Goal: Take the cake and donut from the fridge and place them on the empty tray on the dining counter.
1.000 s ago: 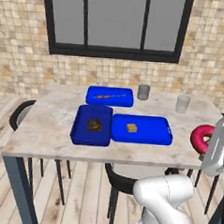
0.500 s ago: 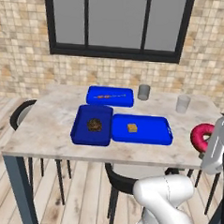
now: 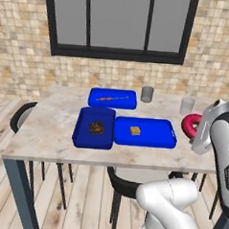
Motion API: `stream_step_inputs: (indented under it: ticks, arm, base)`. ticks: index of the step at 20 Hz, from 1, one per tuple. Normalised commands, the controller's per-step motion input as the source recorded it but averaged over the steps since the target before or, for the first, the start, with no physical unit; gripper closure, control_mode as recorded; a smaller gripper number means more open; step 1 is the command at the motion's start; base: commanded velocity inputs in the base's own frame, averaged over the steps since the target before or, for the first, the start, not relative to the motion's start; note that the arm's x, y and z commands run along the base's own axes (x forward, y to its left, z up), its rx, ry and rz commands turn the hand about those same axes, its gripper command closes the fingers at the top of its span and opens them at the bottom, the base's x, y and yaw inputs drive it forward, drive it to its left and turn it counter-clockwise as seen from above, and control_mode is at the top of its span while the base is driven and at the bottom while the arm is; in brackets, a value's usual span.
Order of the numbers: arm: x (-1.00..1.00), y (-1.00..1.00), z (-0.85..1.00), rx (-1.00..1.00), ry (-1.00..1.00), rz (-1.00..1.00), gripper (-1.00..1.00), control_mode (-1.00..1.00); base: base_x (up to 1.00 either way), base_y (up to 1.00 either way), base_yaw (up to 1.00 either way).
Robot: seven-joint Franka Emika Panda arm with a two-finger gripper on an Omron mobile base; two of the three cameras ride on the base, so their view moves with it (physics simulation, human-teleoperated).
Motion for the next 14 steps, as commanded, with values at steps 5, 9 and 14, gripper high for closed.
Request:
stream_step_inputs:
  ticks: [5,9,14]
  arm:
    - [0.96,-0.06,-0.37,0.03,0.11,0.11,1.00,-1.00]
    - [0.77,-0.09,-0.51,0.01,0.10,0.08,1.00,-1.00]
    - [0.52,-0.11,-0.53,0.00,0.02,0.01,1.00,-1.00]
  base:
    - [0.00,0.00,0.00]
    - [0.00,0.00,0.00]
    - [0.00,0.00,0.00]
